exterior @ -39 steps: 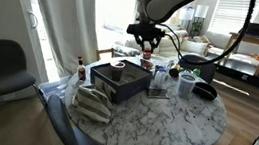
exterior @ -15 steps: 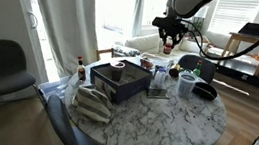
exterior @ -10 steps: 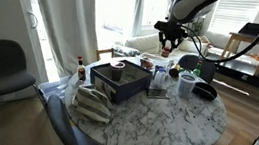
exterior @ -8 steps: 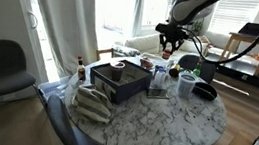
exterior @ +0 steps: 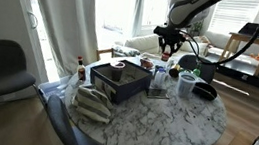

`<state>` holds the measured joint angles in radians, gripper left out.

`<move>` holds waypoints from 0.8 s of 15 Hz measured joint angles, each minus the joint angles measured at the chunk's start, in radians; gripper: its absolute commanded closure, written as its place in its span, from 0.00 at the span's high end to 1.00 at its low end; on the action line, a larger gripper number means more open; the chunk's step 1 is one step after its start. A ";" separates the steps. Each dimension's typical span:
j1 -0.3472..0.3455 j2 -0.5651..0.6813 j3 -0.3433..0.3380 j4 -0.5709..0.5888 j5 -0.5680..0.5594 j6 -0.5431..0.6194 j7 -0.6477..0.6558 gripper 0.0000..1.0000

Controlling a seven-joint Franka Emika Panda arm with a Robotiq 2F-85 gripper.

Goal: Remove the small container with the red lid from the box and put it on top of the bottle with the blue lid

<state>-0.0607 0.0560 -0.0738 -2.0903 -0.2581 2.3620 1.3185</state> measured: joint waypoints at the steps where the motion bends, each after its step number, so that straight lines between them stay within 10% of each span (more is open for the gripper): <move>1: 0.000 0.013 -0.001 0.004 0.000 0.000 0.006 0.24; 12: 0.010 0.117 -0.040 0.051 -0.072 0.002 0.136 0.24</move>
<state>-0.0505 0.1730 -0.1133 -2.0389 -0.3301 2.3640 1.4548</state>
